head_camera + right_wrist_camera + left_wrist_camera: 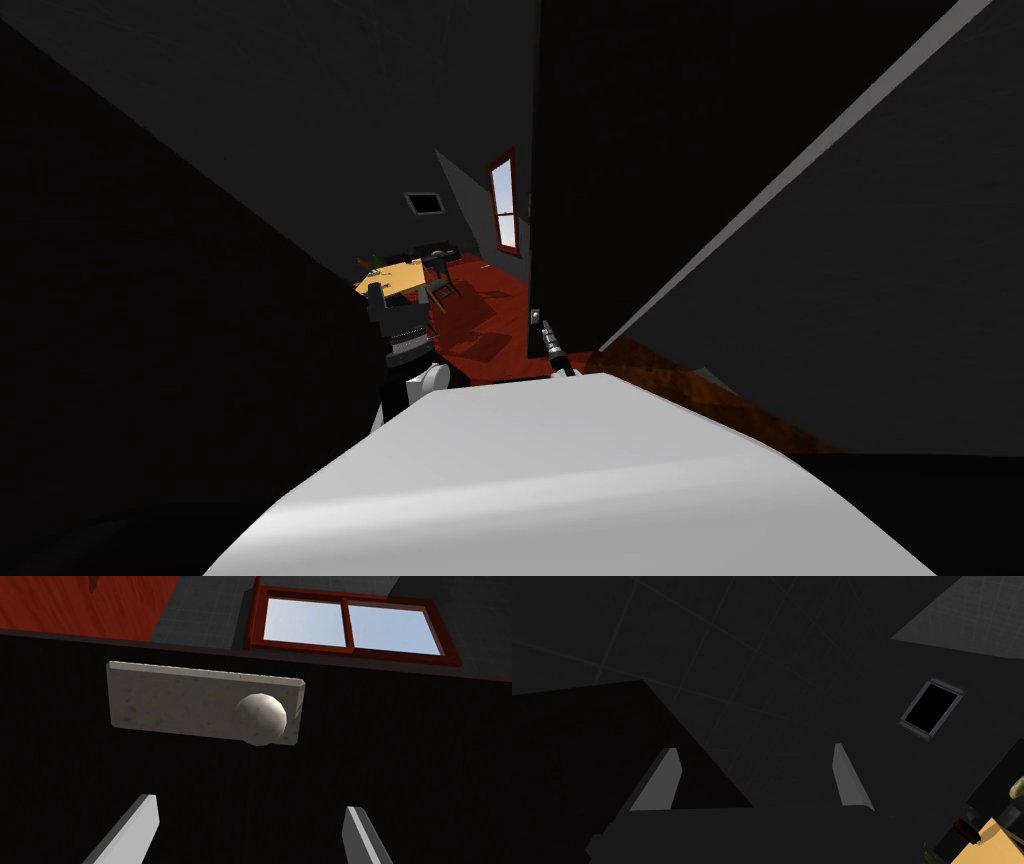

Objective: Push the door open

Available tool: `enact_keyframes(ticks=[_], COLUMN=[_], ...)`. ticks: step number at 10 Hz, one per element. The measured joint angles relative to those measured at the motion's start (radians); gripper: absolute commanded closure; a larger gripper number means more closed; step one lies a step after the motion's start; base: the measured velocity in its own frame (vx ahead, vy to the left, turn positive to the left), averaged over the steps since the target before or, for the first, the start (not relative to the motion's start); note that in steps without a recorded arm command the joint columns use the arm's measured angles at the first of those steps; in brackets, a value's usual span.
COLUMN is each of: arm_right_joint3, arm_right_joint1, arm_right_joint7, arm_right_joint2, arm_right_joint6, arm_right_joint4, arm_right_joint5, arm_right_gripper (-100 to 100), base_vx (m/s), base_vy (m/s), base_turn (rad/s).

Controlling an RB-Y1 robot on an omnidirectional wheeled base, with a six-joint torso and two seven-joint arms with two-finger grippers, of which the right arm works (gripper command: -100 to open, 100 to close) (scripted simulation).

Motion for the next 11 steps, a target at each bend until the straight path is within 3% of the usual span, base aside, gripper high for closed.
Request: enact_keyframes(ticks=[2, 4, 5, 11], arm_right_joint3=[-0.006, -0.011, -0.011, -0.011], arm_right_joint1=[-0.005, -0.014, -0.013, -0.012], arm_right_joint7=[0.000, 0.000, 0.000, 0.001], arm_right_joint2=[0.005, 0.025, 0.027, 0.025], arm_right_joint6=[-0.003, -0.011, -0.014, -0.009], arm_right_joint4=[0.005, 0.019, 0.020, 0.021], arm_right_joint5=[-0.001, -0.003, -0.003, -0.003], arm_right_gripper=[-100, -100, 100, 100], base_vx=[0.222, 0.161, -0.023, 0.003], base_vy=[0.022, 0.017, 0.001, 0.005], base_turn=[0.027, 0.004, 0.007, -0.007])
